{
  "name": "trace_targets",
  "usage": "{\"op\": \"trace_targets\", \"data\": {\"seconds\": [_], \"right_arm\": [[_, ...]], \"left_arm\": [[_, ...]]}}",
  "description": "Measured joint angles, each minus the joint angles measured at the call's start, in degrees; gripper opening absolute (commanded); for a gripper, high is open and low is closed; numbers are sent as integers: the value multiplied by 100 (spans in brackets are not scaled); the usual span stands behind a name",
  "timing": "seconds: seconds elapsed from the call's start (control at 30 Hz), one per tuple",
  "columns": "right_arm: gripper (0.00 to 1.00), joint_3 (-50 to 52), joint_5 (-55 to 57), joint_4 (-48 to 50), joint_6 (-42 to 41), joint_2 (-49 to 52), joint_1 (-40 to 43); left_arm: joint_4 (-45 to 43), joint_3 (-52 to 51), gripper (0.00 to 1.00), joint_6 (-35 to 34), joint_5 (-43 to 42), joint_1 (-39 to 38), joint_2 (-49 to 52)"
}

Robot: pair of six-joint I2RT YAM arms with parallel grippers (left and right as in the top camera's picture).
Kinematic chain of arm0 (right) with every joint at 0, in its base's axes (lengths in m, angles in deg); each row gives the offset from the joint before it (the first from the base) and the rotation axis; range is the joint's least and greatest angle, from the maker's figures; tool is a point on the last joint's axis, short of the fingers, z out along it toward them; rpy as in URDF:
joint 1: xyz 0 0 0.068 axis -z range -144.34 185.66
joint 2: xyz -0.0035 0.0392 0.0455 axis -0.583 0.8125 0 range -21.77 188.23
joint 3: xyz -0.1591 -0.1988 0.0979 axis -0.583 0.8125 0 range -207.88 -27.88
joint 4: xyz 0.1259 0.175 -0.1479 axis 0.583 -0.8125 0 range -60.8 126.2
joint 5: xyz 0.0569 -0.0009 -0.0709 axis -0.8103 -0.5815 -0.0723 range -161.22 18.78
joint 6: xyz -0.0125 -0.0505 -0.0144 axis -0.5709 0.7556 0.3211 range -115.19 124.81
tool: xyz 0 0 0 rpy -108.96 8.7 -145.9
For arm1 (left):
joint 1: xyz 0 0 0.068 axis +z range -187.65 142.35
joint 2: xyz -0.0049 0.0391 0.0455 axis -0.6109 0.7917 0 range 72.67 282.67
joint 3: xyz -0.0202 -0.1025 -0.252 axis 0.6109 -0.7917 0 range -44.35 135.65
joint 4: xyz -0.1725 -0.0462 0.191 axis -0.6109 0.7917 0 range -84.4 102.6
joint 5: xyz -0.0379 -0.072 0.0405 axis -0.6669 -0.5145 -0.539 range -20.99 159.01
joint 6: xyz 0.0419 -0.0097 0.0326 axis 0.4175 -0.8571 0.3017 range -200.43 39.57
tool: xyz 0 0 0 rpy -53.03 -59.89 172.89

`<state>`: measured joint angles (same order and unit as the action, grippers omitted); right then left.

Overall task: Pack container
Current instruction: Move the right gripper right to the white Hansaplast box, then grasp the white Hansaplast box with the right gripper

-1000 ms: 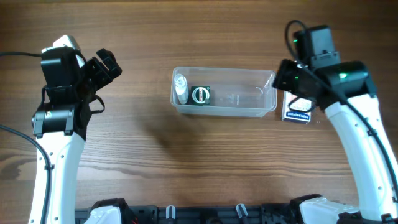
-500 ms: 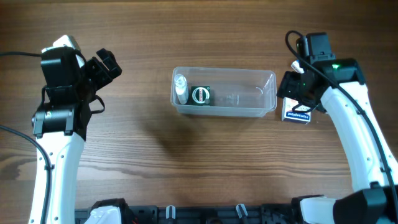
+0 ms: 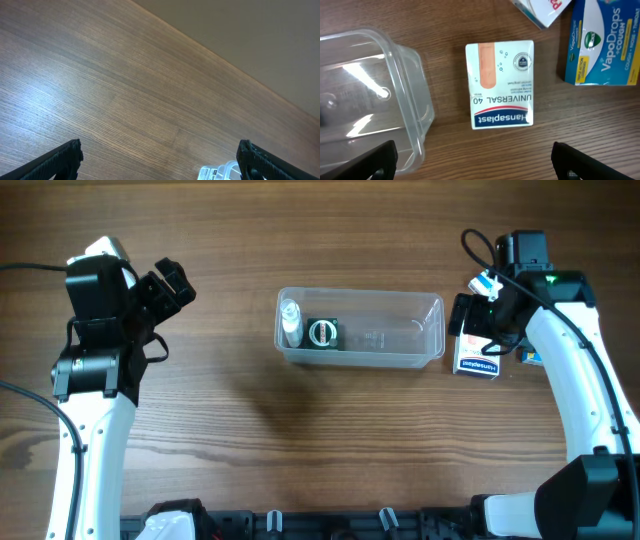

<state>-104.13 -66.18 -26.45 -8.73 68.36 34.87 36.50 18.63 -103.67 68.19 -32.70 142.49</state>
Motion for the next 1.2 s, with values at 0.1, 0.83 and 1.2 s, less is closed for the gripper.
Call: {"op": "trace_targets", "data": {"seconds": [0.1, 0.83, 1.2], "right_arm": [[100, 125, 59, 216, 46, 4, 11], [100, 1281, -378, 1921, 1088, 354, 551], [99, 1283, -328, 2302, 1261, 1062, 551]], "left_arm": [[0, 0, 100, 2, 0, 0, 0], [0, 0, 100, 0, -2, 0, 0], [0, 0, 100, 0, 0, 0, 0]]}}
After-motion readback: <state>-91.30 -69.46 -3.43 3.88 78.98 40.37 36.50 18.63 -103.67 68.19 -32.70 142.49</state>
